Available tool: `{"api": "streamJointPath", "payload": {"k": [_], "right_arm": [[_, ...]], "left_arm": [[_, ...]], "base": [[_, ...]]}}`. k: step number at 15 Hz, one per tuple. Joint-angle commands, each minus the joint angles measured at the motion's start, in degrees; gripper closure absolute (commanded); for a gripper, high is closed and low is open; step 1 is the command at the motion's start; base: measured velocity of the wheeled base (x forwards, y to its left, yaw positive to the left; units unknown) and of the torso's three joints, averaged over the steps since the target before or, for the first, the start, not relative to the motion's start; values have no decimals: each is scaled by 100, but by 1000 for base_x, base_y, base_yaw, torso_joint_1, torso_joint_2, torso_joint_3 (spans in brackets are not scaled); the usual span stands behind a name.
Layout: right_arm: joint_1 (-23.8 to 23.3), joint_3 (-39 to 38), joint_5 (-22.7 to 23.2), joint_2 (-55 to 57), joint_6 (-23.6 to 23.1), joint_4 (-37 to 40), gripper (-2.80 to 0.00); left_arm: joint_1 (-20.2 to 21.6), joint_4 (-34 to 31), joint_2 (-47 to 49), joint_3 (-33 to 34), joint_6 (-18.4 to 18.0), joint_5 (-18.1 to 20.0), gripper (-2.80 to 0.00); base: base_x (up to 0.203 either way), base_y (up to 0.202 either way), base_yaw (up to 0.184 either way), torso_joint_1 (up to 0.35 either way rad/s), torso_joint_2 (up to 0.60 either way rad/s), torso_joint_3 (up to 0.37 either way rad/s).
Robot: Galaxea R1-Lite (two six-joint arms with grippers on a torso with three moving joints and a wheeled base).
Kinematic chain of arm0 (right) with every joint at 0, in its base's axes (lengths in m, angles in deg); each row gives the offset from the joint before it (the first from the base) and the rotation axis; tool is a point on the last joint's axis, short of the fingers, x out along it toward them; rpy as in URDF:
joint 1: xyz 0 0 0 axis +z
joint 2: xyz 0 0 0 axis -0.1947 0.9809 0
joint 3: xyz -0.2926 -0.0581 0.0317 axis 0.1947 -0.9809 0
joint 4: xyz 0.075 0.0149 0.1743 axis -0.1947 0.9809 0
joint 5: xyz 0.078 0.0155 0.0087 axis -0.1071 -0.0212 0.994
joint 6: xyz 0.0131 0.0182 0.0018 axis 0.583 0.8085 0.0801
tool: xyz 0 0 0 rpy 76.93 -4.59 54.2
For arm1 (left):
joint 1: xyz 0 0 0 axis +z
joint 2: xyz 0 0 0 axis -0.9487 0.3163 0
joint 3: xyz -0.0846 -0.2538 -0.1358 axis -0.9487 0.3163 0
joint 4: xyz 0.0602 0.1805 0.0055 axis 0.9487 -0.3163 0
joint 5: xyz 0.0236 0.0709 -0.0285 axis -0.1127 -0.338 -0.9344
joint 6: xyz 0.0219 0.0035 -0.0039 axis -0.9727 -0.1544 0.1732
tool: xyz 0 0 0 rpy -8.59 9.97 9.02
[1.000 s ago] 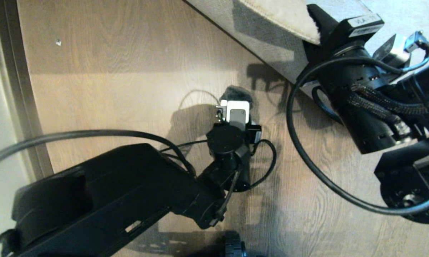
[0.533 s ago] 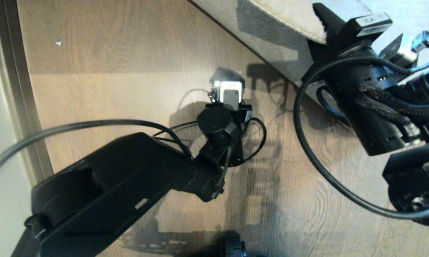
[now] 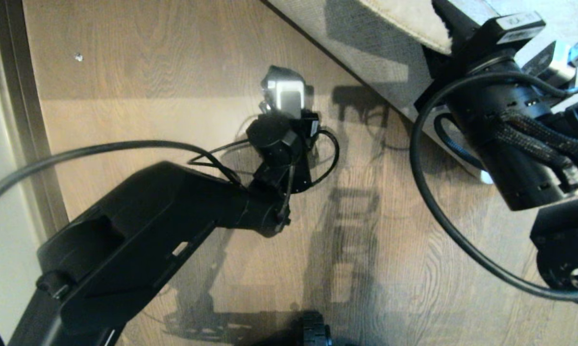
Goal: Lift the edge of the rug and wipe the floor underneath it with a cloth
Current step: Wipe the floor under the carpet with a rag
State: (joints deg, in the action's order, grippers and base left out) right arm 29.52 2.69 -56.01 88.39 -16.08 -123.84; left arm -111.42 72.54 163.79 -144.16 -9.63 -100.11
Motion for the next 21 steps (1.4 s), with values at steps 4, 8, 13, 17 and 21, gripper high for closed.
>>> {"api": "streamJointPath", "payload": {"k": [4,8,13,17,21], "right_arm": [[4,-21,11,-113,37,-259,0],[4,-21,19,-139,36,-259,0],[4,-169,19,-179,36,-259,0],[4,-258,57,-244,36,-259,0],[4,-153,134,-227,36,-259,0]], "left_arm": [[598,-73,-87,-254,-46,-4,0],[1201,-77,-133,-254,-48,266,0],[1481,-68,-163,-254,-48,273,0],[917,-56,-280,-224,-72,214,0],[203,-16,-371,-199,-193,147,0]], "base": [[0,0,0,0,0,0],[0,0,0,0,0,0],[0,0,0,0,0,0],[0,0,0,0,0,0],[0,0,0,0,0,0]]}}
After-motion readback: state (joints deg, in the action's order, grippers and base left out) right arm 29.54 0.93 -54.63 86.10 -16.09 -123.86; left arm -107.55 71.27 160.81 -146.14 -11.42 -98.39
